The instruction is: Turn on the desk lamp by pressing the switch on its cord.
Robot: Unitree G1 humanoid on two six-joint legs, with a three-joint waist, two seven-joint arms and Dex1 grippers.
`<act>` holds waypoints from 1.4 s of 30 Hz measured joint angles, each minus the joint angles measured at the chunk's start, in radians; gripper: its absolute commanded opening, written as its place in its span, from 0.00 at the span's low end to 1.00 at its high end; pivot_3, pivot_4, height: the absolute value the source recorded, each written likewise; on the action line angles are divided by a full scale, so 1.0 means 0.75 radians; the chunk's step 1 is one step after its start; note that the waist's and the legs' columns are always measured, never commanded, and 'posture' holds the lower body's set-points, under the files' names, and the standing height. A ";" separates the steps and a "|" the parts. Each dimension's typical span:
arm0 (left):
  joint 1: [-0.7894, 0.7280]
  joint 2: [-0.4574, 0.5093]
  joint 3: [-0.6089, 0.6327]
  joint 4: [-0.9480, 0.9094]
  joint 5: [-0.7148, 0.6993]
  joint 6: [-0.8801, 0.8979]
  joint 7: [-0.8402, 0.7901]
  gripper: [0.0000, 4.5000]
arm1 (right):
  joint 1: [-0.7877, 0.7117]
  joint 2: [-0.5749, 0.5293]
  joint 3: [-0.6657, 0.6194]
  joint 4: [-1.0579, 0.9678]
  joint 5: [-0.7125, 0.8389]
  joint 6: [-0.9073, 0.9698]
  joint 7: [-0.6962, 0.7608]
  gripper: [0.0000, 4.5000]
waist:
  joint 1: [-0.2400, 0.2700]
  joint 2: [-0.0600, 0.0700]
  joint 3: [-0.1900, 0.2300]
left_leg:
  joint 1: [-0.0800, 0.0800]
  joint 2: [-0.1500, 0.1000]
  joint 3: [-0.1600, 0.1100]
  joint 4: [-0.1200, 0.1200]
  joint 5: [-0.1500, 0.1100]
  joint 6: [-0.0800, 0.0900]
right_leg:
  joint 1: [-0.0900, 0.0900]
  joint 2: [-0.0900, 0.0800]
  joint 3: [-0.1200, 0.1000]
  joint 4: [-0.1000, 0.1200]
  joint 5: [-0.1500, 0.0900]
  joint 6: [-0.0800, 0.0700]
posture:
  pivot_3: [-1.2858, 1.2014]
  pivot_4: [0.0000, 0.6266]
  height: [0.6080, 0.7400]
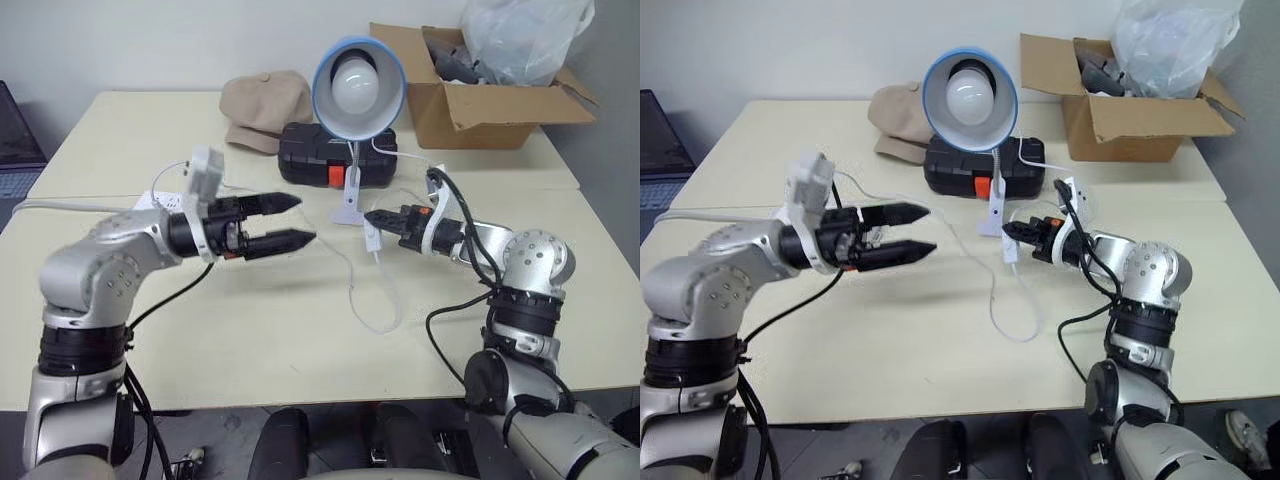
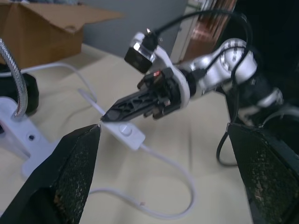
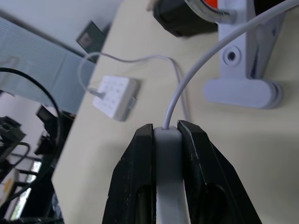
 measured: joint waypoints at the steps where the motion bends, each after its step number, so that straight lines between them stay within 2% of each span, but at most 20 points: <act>1: -0.014 -0.008 -0.003 0.020 -0.015 0.026 -0.001 1.00 | 0.017 0.012 -0.014 -0.033 0.028 -0.014 0.002 0.09 | -0.001 0.000 0.000 | 0.000 0.000 0.000 0.000 0.000 0.000 | 0.000 0.000 0.000 0.000 0.000 0.000 | 0.52 0.24 1.00; 7: -0.096 -0.090 -0.062 0.123 -0.079 0.167 -0.027 1.00 | 0.090 0.062 -0.033 -0.167 0.199 -0.019 0.013 0.09 | -0.002 0.000 0.000 | 0.001 0.000 0.000 0.000 0.000 0.000 | 0.000 0.000 0.000 0.002 0.000 0.000 | 0.52 0.24 1.00; 11: -0.093 -0.172 -0.080 0.161 -0.141 0.279 -0.025 1.00 | 0.118 0.054 -0.016 -0.257 0.332 0.008 0.040 0.09 | -0.001 0.000 0.000 | 0.001 0.000 -0.001 0.000 0.000 0.000 | 0.000 0.000 0.000 0.001 0.000 0.000 | 0.52 0.24 1.00; 17: -0.076 -0.201 -0.117 0.162 -0.192 0.378 -0.038 1.00 | 0.150 -0.005 0.029 -0.311 0.504 0.059 0.037 0.09 | -0.001 0.000 0.000 | 0.001 0.000 -0.001 0.001 0.000 0.000 | 0.000 0.000 0.000 0.002 0.000 0.000 | 0.52 0.24 1.00; 26: -0.076 -0.264 -0.116 0.169 -0.211 0.398 -0.015 1.00 | 0.189 -0.098 0.133 -0.344 0.663 0.052 0.021 0.09 | -0.001 0.000 0.000 | 0.001 0.000 -0.001 0.001 0.000 0.000 | 0.000 0.000 0.000 0.001 0.000 0.000 | 0.52 0.24 1.00; 41: -0.063 -0.303 -0.122 0.169 -0.194 0.358 -0.017 1.00 | 0.194 -0.196 0.232 -0.318 0.889 -0.059 -0.121 0.09 | 0.000 0.000 0.000 | 0.001 0.000 0.000 0.001 0.000 0.000 | 0.000 0.000 0.000 0.001 0.000 0.000 | 0.52 0.24 1.00; 42: -0.063 -0.306 -0.123 0.169 -0.194 0.357 -0.017 0.96 | 0.194 -0.200 0.237 -0.316 0.898 -0.066 -0.127 0.09 | 0.000 0.000 0.000 | 0.001 0.000 0.000 0.001 0.000 0.000 | 0.000 0.000 0.001 0.001 0.000 0.000 | 0.52 0.24 1.00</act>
